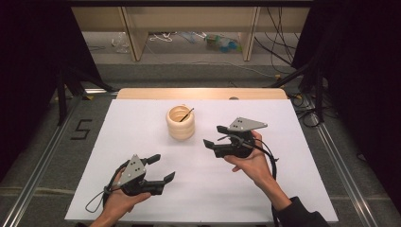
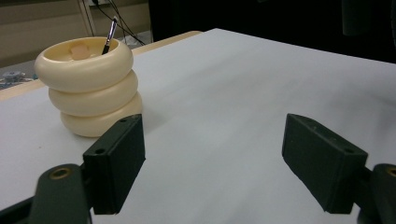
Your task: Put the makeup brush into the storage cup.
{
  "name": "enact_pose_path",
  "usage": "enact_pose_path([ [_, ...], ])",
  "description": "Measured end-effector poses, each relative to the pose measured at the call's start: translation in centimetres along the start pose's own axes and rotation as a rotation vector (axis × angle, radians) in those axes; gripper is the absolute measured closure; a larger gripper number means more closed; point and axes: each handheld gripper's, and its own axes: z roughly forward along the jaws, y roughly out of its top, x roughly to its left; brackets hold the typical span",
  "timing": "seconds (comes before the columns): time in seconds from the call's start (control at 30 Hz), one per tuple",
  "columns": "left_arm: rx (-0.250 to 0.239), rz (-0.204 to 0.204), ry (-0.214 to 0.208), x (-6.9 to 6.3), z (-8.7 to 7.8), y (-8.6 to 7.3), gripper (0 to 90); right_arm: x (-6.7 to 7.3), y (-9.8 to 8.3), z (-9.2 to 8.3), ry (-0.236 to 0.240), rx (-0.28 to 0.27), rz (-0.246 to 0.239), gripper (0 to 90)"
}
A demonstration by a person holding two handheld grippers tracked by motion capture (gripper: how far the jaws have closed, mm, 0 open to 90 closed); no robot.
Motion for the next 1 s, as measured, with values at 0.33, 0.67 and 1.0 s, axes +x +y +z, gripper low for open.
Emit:
enact_pose_path([
  [0.33,-0.011,-0.005,0.010,0.4,-0.2,0.1,21.4,-0.3,-2.5,-1.2,0.007,-0.007,0.057,28.5],
  [0.67,-0.011,-0.008,0.014,0.5,-0.3,0.1,21.4,-0.4,-4.0,-2.5,0.003,-0.013,0.078,26.4],
  [1.0,-0.016,-0.011,0.015,0.6,-0.4,0.2,21.5,-0.1,-5.0,-3.0,0.005,-0.017,0.067,24.7],
])
